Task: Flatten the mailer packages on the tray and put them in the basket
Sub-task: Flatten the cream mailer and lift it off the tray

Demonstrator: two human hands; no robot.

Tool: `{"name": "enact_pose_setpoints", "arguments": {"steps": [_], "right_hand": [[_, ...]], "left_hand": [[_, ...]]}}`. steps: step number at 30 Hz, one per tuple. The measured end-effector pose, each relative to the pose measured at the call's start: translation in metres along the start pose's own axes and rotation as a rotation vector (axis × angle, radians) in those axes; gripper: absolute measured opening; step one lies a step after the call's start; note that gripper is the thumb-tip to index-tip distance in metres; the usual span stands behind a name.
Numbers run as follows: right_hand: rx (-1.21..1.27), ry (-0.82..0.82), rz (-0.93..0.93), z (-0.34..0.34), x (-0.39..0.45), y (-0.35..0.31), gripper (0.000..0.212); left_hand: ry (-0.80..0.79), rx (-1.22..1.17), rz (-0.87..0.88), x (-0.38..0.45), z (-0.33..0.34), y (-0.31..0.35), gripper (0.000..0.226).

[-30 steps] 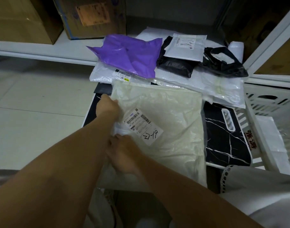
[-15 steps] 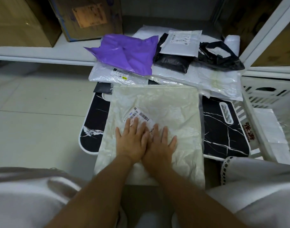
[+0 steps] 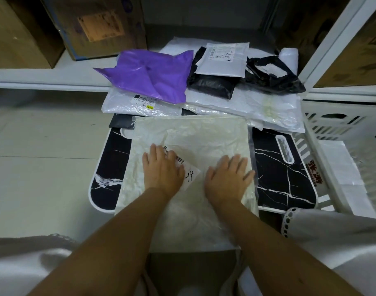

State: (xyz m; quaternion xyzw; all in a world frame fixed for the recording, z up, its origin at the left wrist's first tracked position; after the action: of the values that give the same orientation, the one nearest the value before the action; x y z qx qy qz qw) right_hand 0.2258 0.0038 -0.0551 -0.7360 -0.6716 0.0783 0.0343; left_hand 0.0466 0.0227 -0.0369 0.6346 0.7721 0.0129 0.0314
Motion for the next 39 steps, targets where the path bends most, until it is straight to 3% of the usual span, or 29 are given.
{"name": "enact_pose_setpoints", "arguments": {"steps": [4, 6, 11, 14, 18, 22, 25, 29, 36, 39], "right_hand": [[0.027, -0.098, -0.323, 0.015, 0.015, -0.028, 0.058], [0.002, -0.100, -0.315, 0.018, 0.018, -0.025, 0.058], [-0.151, 0.072, -0.311, -0.009, 0.046, -0.032, 0.053], [-0.201, 0.153, -0.397, -0.021, 0.067, -0.048, 0.037], [-0.084, -0.012, -0.514, 0.007, 0.073, -0.051, 0.052], [-0.035, -0.122, -0.438, 0.020, 0.078, -0.039, 0.056], [0.013, -0.128, -0.245, 0.017, 0.083, -0.018, 0.062], [0.006, -0.130, -0.083, 0.014, 0.077, 0.011, 0.067], [0.084, -0.235, -0.046, 0.004, 0.069, 0.032, 0.066], [-0.001, -0.234, 0.037, -0.008, 0.061, 0.021, 0.064]], "left_hand": [[-0.221, 0.046, 0.082, 0.003, 0.036, 0.012, 0.063], [-0.177, 0.089, 0.076, 0.007, 0.033, 0.009, 0.065], [0.053, 0.157, 0.139, 0.032, -0.001, 0.021, 0.061], [0.021, 0.193, 0.154, 0.049, -0.002, 0.029, 0.051], [-0.163, 0.120, 0.129, 0.058, 0.024, 0.027, 0.068], [-0.263, 0.087, 0.095, 0.063, 0.035, 0.019, 0.068], [-0.300, 0.050, -0.015, 0.064, 0.038, 0.009, 0.068], [-0.253, -0.001, -0.143, 0.057, 0.040, -0.011, 0.070], [-0.221, -0.062, -0.210, 0.039, 0.035, -0.043, 0.071], [-0.188, -0.035, -0.226, 0.023, 0.025, -0.037, 0.069]]}}
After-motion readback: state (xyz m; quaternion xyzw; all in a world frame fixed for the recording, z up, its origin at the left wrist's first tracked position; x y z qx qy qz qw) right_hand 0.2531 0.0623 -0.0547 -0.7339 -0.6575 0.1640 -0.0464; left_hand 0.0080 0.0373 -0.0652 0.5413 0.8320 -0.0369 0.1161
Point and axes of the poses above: each hand's wrist, its own x-axis towards the middle knuckle, its own z-axis out of the palm, y = z × x, the point moved 8 cm from there along x, towards the middle knuckle, and after that the axes turned 10 degrees about -z, right-handed, at the moved point
